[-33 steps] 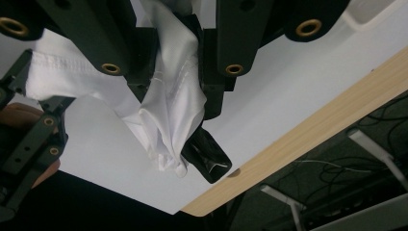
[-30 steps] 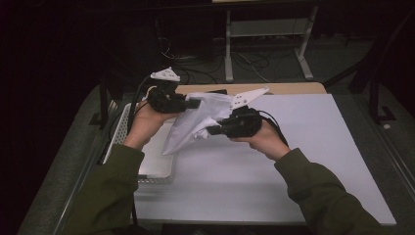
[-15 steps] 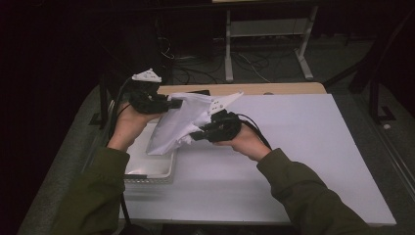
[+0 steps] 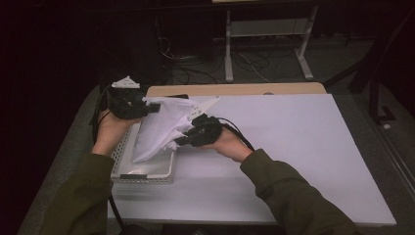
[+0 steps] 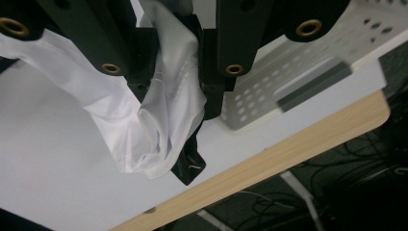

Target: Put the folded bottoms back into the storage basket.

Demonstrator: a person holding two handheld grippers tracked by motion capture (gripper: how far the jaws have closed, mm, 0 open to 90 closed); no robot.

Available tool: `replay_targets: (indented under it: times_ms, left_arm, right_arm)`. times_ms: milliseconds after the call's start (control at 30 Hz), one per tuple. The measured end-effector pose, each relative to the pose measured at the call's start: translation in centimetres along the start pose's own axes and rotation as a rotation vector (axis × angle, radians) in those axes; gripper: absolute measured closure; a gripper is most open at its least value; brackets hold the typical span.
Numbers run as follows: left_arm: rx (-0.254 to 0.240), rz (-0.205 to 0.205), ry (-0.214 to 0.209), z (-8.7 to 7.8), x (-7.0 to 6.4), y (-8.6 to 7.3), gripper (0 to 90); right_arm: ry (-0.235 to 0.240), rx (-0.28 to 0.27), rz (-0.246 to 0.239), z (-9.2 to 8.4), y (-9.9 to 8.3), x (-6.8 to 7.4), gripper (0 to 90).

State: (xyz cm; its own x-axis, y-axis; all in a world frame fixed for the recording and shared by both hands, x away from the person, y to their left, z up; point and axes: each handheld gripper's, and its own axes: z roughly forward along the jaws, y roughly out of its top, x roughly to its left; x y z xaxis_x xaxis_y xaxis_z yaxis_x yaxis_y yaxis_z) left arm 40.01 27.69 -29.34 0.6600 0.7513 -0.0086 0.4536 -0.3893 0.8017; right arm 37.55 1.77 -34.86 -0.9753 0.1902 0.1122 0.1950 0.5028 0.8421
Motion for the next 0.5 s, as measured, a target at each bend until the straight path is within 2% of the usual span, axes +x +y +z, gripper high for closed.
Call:
replay_targets:
  times_ms: [200, 367, 500]
  left_arm:
    - [0.024, -0.035, 0.041, -0.3, 1.6, -1.5, 74.1]
    - [0.045, -0.048, 0.082, -0.5, 2.6, -2.6, 74.1]
    - [0.051, -0.063, 0.098, -0.6, 3.4, -3.4, 74.1]
  right_arm:
    - [0.013, 0.023, -0.017, 2.0, 0.4, 0.5, 80.6]
    - [0.030, 0.035, -0.018, 3.7, 0.7, 0.9, 80.5]
    - [0.042, 0.051, -0.017, 4.9, 0.7, 1.2, 80.1]
